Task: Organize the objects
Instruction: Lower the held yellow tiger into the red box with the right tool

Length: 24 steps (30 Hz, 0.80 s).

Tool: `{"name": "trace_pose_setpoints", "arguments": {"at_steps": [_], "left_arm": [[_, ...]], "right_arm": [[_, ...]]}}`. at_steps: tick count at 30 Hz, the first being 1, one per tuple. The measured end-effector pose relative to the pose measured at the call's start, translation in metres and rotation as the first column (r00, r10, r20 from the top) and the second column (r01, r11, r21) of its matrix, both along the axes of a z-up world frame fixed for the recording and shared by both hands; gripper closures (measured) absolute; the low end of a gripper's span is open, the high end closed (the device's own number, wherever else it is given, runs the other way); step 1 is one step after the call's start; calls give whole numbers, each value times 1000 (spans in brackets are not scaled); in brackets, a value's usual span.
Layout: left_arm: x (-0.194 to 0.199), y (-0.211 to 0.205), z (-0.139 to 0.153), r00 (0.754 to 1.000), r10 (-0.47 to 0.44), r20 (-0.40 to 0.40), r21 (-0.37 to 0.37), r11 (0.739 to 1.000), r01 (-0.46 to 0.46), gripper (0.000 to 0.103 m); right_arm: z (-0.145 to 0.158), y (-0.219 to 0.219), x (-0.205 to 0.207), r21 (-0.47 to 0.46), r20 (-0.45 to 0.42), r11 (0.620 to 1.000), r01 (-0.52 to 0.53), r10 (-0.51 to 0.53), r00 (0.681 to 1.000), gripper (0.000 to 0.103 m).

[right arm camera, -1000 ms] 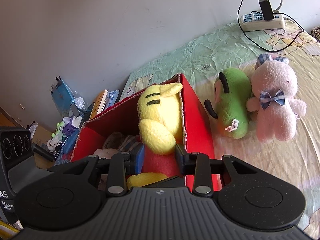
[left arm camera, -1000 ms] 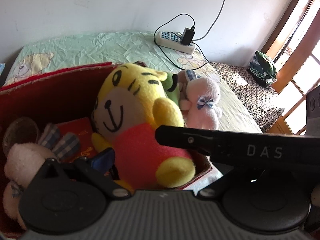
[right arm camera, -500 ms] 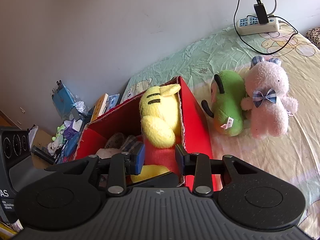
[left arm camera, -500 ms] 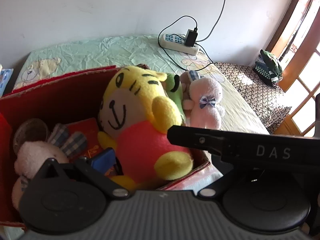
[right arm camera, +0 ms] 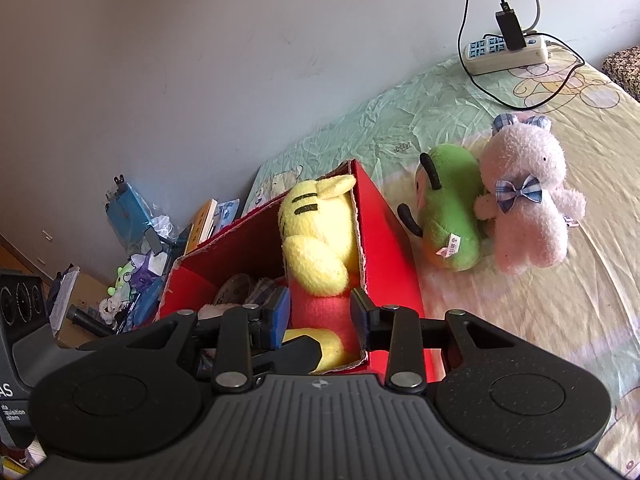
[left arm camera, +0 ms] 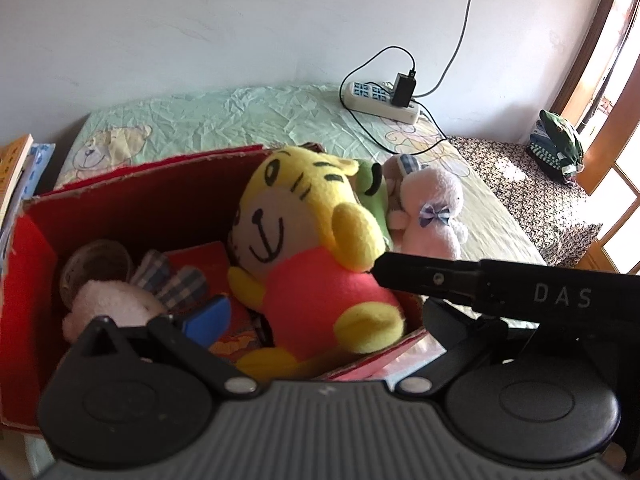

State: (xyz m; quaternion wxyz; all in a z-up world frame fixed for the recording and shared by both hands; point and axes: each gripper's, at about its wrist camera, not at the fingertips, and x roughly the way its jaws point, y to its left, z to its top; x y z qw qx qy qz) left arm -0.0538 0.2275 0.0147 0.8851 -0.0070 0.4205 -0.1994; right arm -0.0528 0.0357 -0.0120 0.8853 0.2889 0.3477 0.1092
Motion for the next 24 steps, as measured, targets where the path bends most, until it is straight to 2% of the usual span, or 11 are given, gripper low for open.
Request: {"name": "trace_pose_setpoints", "arguments": {"at_steps": [12, 24], "left_arm": [[-8, 7, 1, 999, 40, 23, 35, 999, -41, 1], [-11, 11, -3, 998, 70, 6, 52, 996, -70, 1]], "right_arm": [[3, 3, -5, -32, 16, 999, 20, -20, 1000, 66], [6, 11, -12, -87, 43, 996, 33, -30, 999, 66]]}}
